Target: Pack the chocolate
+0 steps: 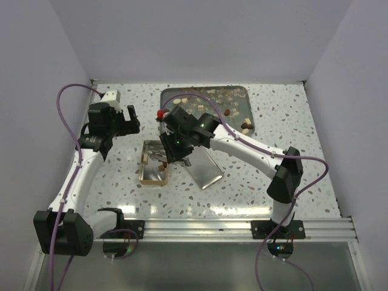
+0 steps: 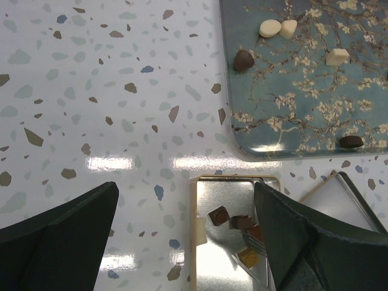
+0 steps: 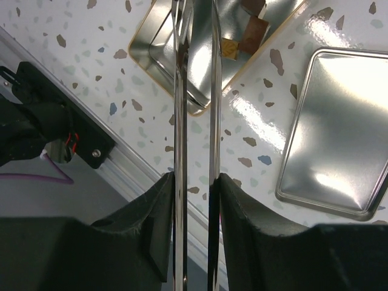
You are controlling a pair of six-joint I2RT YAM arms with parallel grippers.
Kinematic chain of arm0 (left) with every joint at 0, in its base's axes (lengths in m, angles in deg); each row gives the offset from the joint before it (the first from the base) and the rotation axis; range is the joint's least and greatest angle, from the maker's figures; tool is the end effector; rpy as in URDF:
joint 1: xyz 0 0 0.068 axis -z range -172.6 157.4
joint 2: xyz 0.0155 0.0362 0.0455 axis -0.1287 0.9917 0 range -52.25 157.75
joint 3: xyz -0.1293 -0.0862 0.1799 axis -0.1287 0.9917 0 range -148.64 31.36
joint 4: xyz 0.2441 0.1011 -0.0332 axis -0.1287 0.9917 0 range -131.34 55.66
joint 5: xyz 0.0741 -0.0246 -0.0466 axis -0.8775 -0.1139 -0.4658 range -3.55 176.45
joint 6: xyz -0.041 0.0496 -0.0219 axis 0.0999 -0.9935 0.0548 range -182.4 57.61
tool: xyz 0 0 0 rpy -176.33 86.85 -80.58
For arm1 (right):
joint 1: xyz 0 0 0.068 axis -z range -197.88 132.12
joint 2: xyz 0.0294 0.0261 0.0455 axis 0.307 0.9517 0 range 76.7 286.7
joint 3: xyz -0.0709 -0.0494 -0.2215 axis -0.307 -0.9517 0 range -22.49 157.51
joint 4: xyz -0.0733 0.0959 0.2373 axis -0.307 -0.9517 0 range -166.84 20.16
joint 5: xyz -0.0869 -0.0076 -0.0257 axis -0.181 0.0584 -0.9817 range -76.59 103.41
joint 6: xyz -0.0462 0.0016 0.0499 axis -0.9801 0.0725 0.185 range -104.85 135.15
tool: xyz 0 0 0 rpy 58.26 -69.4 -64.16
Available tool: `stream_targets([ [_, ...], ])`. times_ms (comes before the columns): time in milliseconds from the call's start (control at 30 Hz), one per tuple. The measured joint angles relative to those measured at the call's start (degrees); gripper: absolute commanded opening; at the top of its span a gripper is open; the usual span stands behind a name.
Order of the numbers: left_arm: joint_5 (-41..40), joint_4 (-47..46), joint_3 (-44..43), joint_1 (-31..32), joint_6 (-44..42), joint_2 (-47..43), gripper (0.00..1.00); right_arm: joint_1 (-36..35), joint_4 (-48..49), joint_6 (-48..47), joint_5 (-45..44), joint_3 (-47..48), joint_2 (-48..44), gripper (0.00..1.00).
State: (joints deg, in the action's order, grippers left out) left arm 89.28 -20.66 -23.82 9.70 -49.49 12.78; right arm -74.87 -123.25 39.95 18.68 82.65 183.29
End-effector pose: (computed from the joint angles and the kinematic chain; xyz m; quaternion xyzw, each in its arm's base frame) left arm 0.2910 -0.0145 0.2707 -0.0680 0.8655 -0.0868 0.4886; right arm 0.2194 0.3468 0.2803 -0.2774 0.9111 0.2306 0.1992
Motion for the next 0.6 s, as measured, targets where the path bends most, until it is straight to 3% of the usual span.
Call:
stream_targets([
  [367,0.0,0.0,0.0,0.0,0.0,0.0,1.00,1.6,-1.0,-0.2,-2.7,3.6,-0.2,0.35],
  [600,0.0,0.0,0.0,0.0,0.0,0.0,1.00,13.2,-0.5,-0.4,-4.8,-0.4,-3.8,0.35],
])
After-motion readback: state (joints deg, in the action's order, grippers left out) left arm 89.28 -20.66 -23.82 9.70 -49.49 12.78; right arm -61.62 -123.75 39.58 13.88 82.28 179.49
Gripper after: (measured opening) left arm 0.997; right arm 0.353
